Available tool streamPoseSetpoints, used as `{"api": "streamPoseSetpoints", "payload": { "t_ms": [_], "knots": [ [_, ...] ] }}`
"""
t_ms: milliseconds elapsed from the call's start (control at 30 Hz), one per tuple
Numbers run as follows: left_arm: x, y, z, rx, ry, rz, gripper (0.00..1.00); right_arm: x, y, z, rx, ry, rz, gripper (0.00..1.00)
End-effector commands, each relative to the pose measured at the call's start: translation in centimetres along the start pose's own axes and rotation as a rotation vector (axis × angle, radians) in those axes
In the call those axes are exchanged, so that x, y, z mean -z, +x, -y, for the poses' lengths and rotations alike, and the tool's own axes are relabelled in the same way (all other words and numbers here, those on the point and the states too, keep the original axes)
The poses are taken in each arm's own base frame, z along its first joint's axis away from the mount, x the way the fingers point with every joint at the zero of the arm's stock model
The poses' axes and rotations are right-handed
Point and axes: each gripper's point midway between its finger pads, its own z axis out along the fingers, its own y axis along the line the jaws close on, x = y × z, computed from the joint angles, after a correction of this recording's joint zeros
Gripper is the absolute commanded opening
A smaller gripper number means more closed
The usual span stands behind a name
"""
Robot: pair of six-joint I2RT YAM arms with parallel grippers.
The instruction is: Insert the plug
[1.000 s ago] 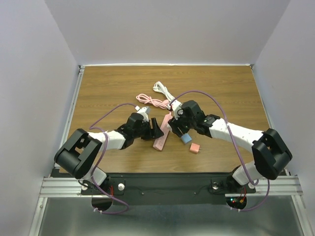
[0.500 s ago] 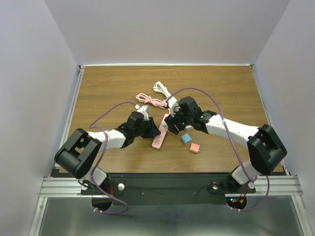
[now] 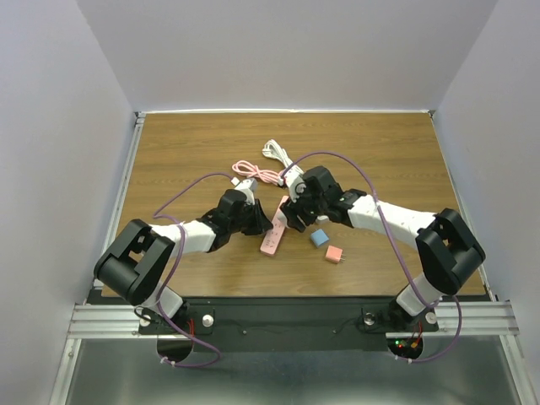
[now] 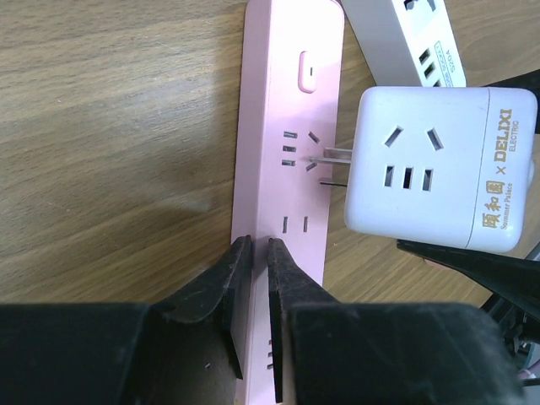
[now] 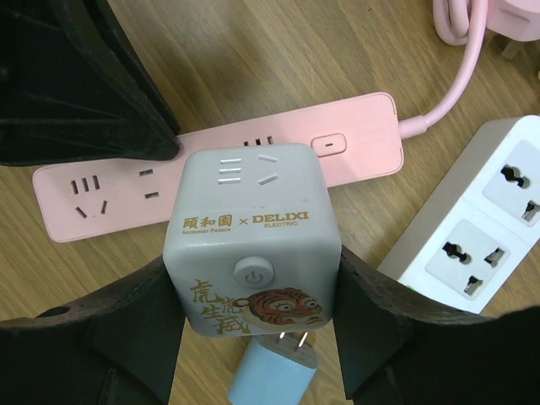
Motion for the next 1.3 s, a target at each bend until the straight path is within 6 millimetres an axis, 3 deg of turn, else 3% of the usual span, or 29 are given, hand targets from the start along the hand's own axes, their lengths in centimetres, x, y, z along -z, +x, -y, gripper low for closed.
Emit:
{"api": "streamPoseSetpoints", "payload": {
  "t_ms": [0, 233, 467, 767, 1267],
  "knots": [
    [0.0, 3.8, -4.5, -0.03, -0.166, -0.128, 0.18, 0.0, -3.0, 0.9, 0.035, 0.02, 0.066, 0.0],
    [-0.1, 3.7, -4.5, -0.035, -0.167, -0.132, 0.15, -0.5, -2.9, 1.3, 0.046, 0.026, 0.032, 0.0],
    [-0.1, 3.6, -4.4, -0.044, -0.165, -0.133, 0.15, 0.2, -2.8, 1.5, 0.046, 0.042, 0.006, 0.01],
    [-0.3, 2.9, -4.4, -0.077, -0.17, -0.123, 0.13, -0.1, -1.6, 0.8, 0.031, -0.01, -0.082, 0.0],
    [-0.2, 2.2, -4.0, -0.145, -0.157, -0.114, 0.12, 0.0, -1.6, 0.4, 0.033, -0.04, -0.112, 0.0]
  ]
}}
